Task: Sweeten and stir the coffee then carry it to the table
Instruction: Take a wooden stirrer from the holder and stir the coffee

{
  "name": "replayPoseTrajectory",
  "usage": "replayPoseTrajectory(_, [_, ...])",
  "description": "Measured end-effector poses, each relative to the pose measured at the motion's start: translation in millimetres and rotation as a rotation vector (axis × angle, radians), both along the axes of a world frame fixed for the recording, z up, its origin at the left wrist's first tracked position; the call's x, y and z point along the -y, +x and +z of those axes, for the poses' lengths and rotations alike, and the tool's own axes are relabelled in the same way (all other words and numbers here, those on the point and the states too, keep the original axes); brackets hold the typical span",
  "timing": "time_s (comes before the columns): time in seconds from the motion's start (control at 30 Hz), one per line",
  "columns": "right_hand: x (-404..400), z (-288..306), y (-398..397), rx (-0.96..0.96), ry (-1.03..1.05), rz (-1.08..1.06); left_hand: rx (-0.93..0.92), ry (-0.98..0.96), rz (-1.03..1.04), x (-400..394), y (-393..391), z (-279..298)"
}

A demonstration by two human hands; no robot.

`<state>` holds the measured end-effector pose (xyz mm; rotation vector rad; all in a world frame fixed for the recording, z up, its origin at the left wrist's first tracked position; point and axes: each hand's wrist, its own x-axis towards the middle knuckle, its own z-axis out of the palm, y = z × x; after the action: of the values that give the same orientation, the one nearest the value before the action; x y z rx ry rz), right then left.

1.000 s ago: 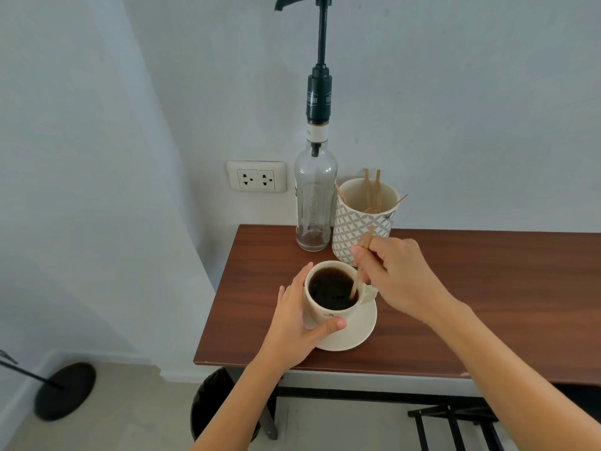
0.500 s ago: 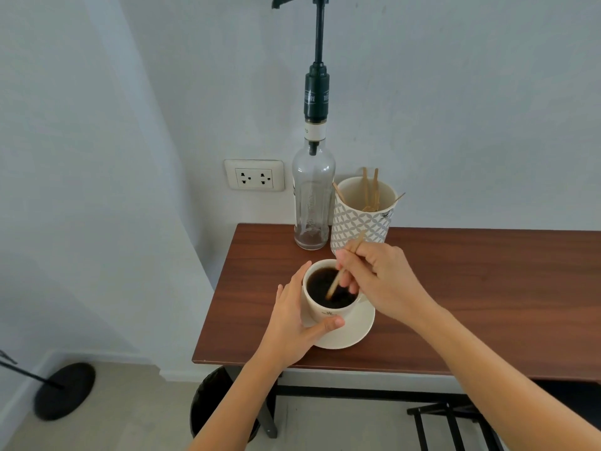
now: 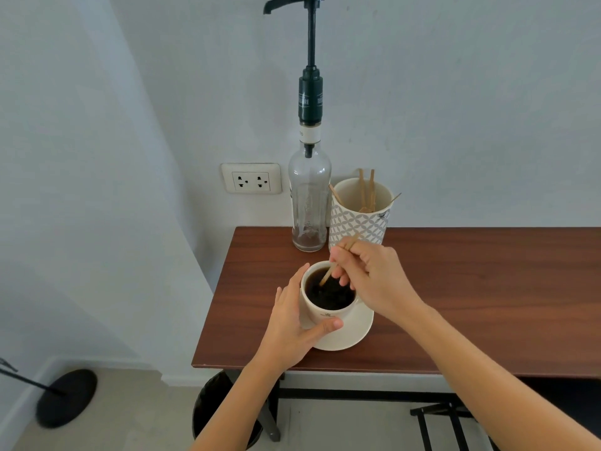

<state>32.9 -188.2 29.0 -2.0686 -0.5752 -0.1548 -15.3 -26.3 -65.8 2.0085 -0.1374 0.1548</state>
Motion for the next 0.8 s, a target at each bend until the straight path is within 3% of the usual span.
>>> replayPoseTrajectory(0.17, [17.8, 3.9, 9.7, 0.177, -0.167, -0.070, -0.001, 0.018, 0.009, 1.2, 0.6, 0.5])
replayPoseTrajectory(0.33, [5.5, -1.1, -2.4, -0.071, -0.003, 0.021, 0.015, 0.021, 0.004, -0.4, 0.4, -1.3])
replayPoseTrajectory(0.57, [18.9, 2.1, 10.2, 0.205, -0.167, -0.107, 0.001, 0.034, 0.017, 0.6, 1.2, -1.0])
replayPoseTrajectory(0.7, [7.8, -1.5, -2.8, -0.012, -0.038, -0.006, 0.022, 0.029, 0.006, -0.8, 0.5, -1.0])
replayPoseTrajectory(0.8, [-0.8, -2.8, -0.4, 0.039, 0.019, 0.002, 0.017, 0.025, 0.002, -1.0, 0.8, -2.3])
